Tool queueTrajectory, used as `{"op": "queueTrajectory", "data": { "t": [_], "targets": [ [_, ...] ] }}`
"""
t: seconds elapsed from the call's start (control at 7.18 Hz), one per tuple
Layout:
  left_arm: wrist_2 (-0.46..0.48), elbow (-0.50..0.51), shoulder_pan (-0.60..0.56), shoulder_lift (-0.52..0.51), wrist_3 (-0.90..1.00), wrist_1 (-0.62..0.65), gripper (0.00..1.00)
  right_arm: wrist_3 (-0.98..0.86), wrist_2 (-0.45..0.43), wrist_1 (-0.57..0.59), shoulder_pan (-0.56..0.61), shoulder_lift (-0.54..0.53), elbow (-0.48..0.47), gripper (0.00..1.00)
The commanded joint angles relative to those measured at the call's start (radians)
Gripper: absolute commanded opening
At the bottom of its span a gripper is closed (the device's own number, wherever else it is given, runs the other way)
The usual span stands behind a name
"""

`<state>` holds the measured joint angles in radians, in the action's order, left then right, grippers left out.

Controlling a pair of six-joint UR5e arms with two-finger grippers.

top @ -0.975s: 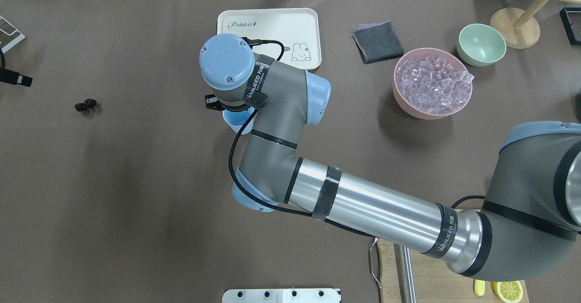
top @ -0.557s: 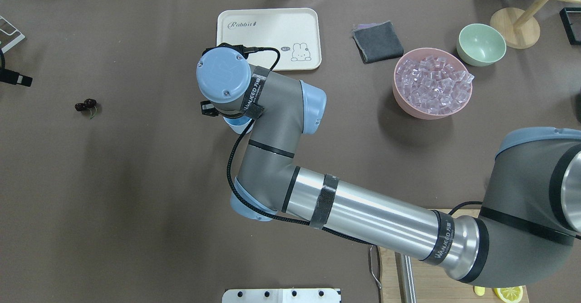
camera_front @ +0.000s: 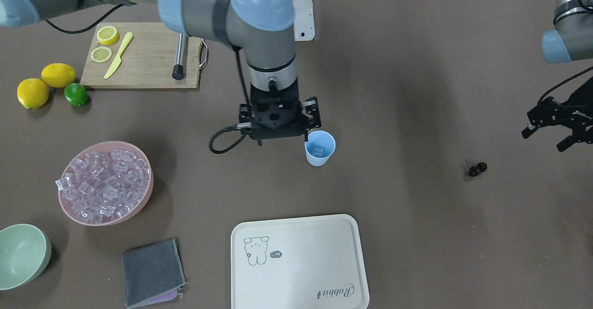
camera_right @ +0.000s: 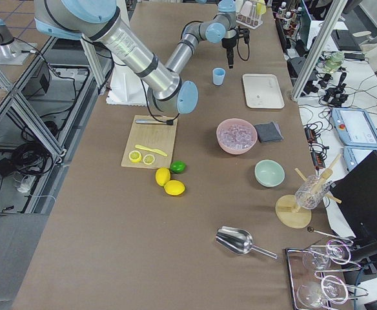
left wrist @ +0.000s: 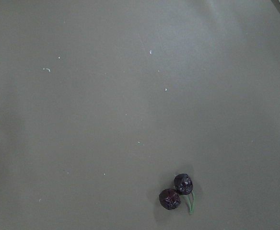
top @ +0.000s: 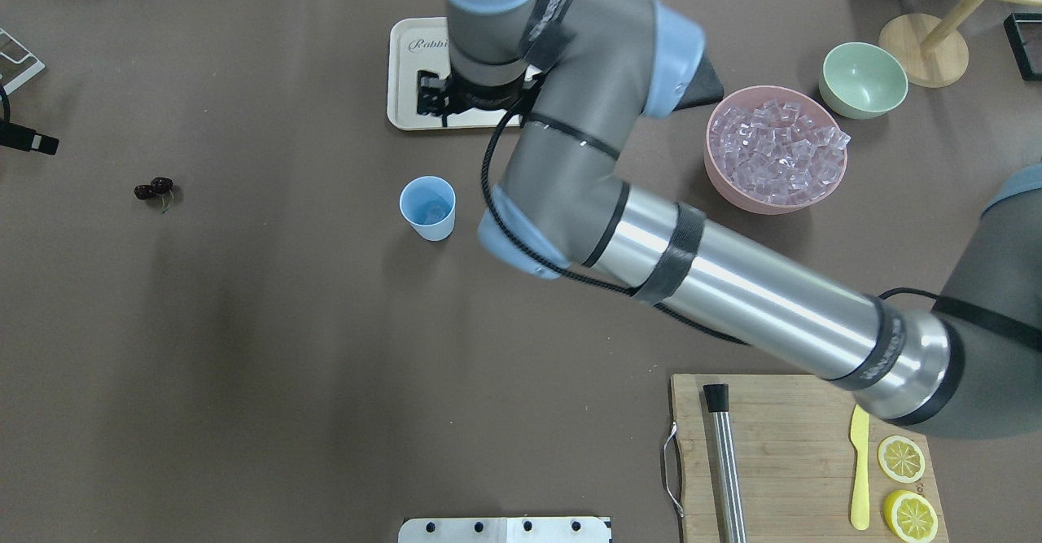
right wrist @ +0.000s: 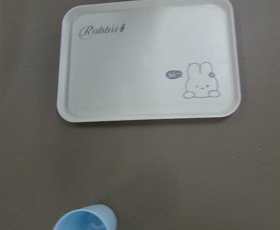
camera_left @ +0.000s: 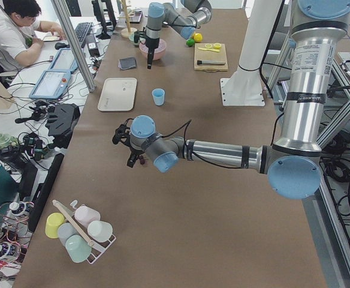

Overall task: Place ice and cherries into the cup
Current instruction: 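Drop the ice cube into the cup and withdraw the right gripper, then grasp a third ice cube from the pink bowl with the right gripper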

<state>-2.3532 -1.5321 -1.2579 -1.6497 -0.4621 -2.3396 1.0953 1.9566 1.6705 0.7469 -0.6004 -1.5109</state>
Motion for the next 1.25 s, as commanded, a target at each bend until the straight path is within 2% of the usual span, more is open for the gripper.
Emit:
{"op": "queueTrajectory", "data": {
  "t": [0.0,0.28,0.42,0.56,1.11],
  "targets": [
    [0.000,-0.003,0.000,0.024,-0.001,-0.033,0.98,-0.035,0.231,-0.025,0.226,-0.285,-0.168,0.99],
    [0.000,-0.002,0.000,0.047,-0.003,-0.079,0.98,-0.073,0.294,-0.194,0.328,-0.495,-0.167,0.99],
    [0.000,0.001,0.000,0.045,-0.001,-0.080,0.98,-0.115,0.304,-0.328,0.354,-0.624,-0.170,0.97],
    [0.000,0.001,0.000,0.045,-0.001,-0.080,0.98,-0.109,0.336,-0.435,0.356,-0.685,-0.157,0.98],
    [0.000,0.000,0.000,0.038,-0.001,-0.080,0.98,-0.162,0.331,-0.445,0.368,-0.694,-0.069,0.97]
  ]
}}
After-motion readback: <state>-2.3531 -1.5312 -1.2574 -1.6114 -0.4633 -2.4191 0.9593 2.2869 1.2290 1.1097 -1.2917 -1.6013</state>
